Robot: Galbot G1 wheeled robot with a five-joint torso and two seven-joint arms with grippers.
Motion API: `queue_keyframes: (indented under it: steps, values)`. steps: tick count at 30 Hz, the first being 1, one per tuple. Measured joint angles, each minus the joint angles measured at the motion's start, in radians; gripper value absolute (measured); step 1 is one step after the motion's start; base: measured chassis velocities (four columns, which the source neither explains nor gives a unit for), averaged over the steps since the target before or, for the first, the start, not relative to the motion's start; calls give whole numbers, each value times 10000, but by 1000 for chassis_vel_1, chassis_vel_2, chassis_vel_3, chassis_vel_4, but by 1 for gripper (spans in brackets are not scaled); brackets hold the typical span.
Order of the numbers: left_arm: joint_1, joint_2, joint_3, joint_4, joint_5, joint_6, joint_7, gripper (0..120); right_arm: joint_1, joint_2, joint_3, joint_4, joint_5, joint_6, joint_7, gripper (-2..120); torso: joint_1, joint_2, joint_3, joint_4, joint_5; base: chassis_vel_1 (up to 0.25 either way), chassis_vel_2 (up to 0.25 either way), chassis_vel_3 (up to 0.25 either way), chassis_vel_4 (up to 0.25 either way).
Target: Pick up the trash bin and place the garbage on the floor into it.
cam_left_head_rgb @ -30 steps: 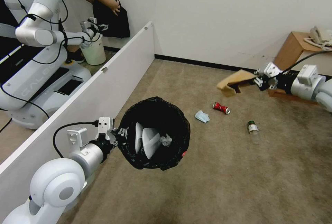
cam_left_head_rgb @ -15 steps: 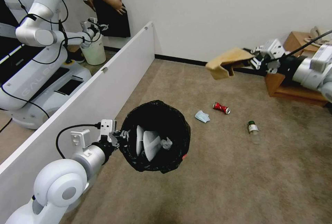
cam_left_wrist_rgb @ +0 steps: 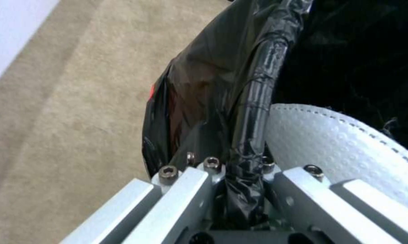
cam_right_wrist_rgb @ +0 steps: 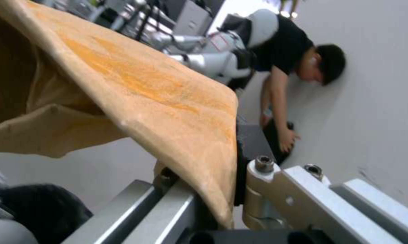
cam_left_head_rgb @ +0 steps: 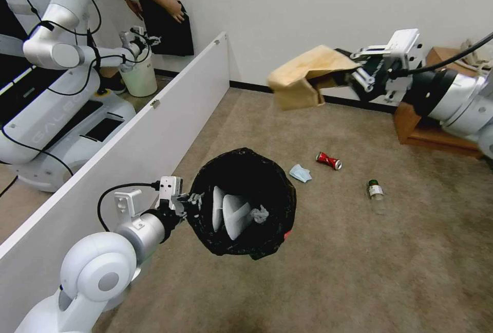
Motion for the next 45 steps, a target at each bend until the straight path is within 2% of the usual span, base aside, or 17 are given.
queue_keyframes:
  steps: [2, 5, 7, 12, 19, 25, 32, 45]
  values:
    - [-148, 62, 122, -103, -593, 0, -372, 0, 118, 88, -210, 133, -7, 83, 18, 0, 0, 0, 0, 0, -1, 0, 0, 0, 0]
    - [-272, 99, 197, -168, -902, 0, -575, 0, 209, 171, -348, 218, -37, 127, 53, 0, 0, 0, 0, 2, 0, 0, 0, 0, 0]
    - [-592, 184, 355, -254, -1442, -1, -980, 0, 246, 364, -535, 478, -99, 141, 140, 0, 0, 0, 0, 1, 1, 0, 0, 0, 0]
    - [-858, 265, 487, -293, -1789, -2, -1282, 0, 117, 431, -677, 768, -262, 130, 156, 0, 0, 0, 0, 1, 1, 0, 0, 0, 0]
    - [-901, 205, 604, -352, -1861, -2, -1466, 0, -167, 356, -819, 877, -960, 347, -130, 0, 0, 0, 0, 0, 0, 0, 0, 0, 0]
    - [-783, 338, 547, -467, -2017, -2, -1671, 0, -265, 369, -911, 806, -2786, 840, -741, 0, 0, 0, 1, 1, 0, 0, 0, 0, 0]
    - [-538, 384, 469, -607, -2030, -1, -1744, 0, -329, 342, -894, 620, -4173, 1272, -1137, 0, 0, 0, 0, 1, 0, 0, 0, 0, 0]
    - [-433, 301, 436, -789, -2246, 1, -2027, 0, -474, 514, -873, 409, -5180, 1593, -1506, 0, 0, 0, 0, 0, 1, 0, 0, 0, 0]
